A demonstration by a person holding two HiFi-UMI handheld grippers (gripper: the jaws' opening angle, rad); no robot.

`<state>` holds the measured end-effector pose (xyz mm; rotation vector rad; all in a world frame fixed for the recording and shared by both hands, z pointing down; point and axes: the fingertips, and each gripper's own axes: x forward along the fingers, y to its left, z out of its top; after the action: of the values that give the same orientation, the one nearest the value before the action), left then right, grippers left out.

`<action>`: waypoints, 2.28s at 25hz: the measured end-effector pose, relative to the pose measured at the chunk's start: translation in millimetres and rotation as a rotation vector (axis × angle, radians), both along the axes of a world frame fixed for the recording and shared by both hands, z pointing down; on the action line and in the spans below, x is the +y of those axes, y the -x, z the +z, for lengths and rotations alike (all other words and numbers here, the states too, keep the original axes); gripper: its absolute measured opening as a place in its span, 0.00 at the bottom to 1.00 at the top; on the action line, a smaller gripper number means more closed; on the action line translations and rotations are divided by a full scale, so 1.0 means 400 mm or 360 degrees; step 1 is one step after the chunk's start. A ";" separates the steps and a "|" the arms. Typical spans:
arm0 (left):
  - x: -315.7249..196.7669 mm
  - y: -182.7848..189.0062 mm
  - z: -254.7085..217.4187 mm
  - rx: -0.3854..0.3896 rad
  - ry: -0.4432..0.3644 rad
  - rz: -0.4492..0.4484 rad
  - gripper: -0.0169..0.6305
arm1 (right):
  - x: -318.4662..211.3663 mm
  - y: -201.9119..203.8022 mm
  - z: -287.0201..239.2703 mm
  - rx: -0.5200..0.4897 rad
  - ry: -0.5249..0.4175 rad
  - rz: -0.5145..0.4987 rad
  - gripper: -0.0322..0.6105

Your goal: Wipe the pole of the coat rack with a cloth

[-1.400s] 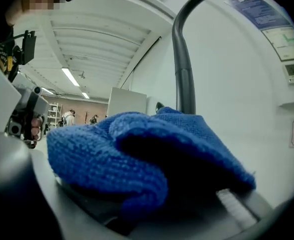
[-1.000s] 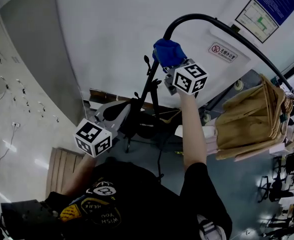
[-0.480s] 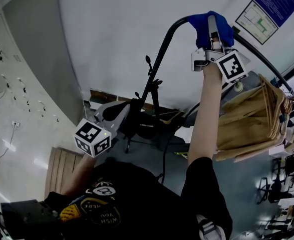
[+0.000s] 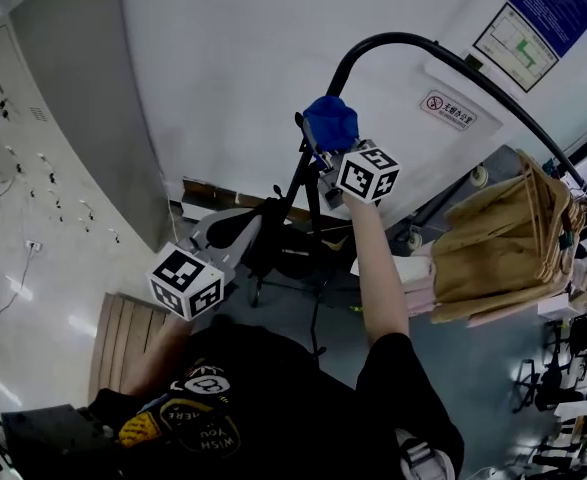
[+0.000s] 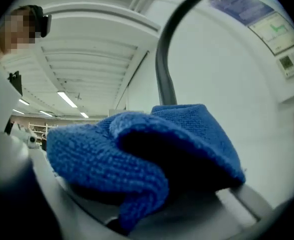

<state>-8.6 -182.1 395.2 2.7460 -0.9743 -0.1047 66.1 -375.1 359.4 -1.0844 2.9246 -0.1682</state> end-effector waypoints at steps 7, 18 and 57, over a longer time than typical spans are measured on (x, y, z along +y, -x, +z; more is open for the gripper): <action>0.002 0.020 0.032 -0.0024 0.0047 0.0010 0.03 | 0.007 -0.001 0.220 0.0161 0.0250 -0.0012 0.07; -0.012 0.007 0.034 -0.0045 0.0062 0.0056 0.03 | -0.020 -0.093 -0.510 -0.0189 -0.0414 0.0162 0.06; 0.043 -0.183 0.108 -0.0249 -0.0070 0.0152 0.03 | 0.550 -0.131 0.168 -0.0094 -0.0039 0.0652 0.06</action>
<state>64.8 -165.0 438.3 2.8713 -0.8856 0.1078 118.6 -155.1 426.5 -1.6076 2.5742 -0.1507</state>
